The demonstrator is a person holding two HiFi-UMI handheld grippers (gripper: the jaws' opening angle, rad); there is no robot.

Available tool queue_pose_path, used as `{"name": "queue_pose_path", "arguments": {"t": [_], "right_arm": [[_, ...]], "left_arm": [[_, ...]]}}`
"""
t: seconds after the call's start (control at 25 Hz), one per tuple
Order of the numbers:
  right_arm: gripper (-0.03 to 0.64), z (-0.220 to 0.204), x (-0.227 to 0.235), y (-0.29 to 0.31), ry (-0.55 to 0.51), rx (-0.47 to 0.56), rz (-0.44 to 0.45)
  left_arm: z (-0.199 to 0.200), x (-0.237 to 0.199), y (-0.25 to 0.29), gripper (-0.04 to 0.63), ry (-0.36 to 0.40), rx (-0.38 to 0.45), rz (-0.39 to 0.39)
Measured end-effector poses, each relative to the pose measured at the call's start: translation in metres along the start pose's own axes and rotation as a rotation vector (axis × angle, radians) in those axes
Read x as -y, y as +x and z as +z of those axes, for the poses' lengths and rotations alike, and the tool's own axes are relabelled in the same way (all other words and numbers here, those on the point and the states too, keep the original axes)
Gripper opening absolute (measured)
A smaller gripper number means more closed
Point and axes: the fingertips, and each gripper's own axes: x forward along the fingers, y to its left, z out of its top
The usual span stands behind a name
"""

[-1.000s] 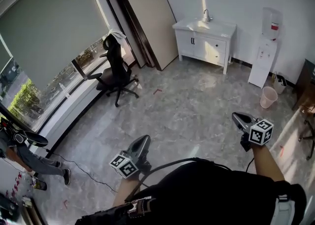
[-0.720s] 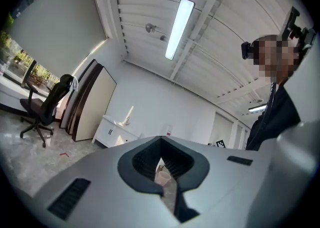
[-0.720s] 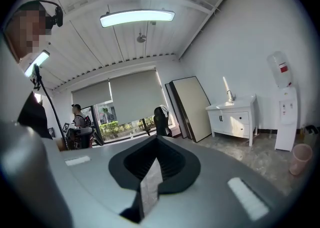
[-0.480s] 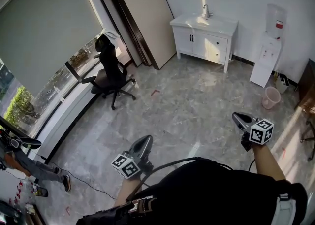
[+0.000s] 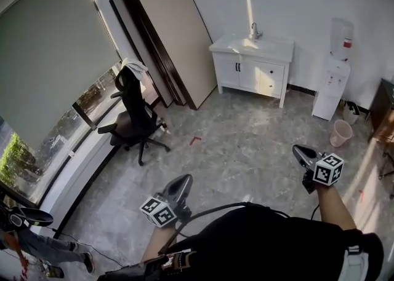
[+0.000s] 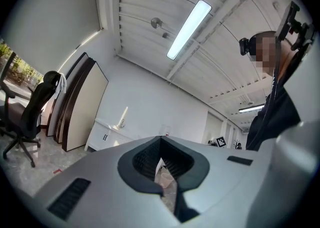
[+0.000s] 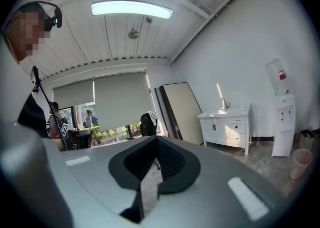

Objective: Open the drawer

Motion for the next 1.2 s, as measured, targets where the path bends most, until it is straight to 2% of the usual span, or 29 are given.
{"name": "queue_pose_path", "arguments": {"t": [0.24, 0.52, 0.92, 1.04, 1.2], "right_arm": [[0.002, 0.001, 0.008, 0.059, -0.005, -0.025, 0.006], [0.002, 0.006, 0.053, 0.131, 0.018, -0.041, 0.045], [0.002, 0.086, 0.178, 0.230, -0.045, -0.036, 0.199], [0.002, 0.102, 0.218, 0.245, -0.046, -0.033, 0.223], [0.002, 0.110, 0.261, 0.260, -0.027, -0.037, 0.228]], "left_arm": [[0.016, -0.055, 0.025, 0.000, 0.001, 0.012, -0.024], [0.018, -0.110, 0.057, 0.000, -0.022, -0.004, 0.043], [0.054, -0.145, 0.186, 0.000, 0.032, 0.078, 0.158], [0.056, -0.151, 0.232, 0.000, 0.011, 0.112, 0.158], [0.052, -0.153, 0.284, 0.000, 0.016, 0.066, 0.155]]}}
